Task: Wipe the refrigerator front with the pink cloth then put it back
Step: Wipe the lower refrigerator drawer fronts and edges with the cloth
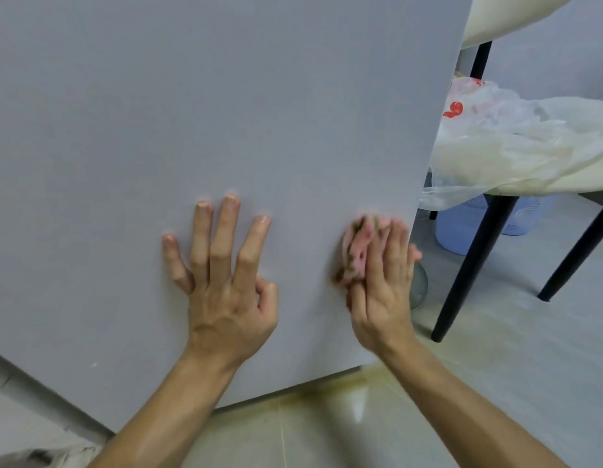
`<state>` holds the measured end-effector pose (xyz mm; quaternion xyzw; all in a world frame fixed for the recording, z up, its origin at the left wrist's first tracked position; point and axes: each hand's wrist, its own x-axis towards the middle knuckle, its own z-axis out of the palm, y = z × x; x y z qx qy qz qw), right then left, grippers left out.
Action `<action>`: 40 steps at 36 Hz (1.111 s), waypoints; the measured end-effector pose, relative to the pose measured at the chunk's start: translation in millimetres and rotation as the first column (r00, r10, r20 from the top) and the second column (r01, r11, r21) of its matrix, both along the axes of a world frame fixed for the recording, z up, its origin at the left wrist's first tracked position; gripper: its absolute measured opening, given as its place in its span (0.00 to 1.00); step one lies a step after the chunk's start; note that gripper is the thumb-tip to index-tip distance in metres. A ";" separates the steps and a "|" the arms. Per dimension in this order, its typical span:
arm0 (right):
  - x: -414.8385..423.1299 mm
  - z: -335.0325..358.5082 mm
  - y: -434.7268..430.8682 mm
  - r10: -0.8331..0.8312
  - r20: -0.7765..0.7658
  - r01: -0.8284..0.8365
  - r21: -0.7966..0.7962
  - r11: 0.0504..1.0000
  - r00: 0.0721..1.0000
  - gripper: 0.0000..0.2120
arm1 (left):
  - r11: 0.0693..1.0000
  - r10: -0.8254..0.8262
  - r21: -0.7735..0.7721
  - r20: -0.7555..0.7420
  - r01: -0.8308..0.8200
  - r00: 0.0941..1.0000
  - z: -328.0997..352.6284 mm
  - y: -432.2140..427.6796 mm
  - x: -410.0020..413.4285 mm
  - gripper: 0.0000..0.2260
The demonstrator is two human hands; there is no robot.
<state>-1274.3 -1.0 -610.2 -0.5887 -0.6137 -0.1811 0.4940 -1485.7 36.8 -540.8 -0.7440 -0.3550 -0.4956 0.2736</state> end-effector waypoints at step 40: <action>-43.1 189.0 34.5 -0.046 -0.516 0.249 0.331 0.910 0.855 0.39 | 0.999 0.021 0.033 0.111 -0.024 0.994 56.0 6.3 -30.9 0.32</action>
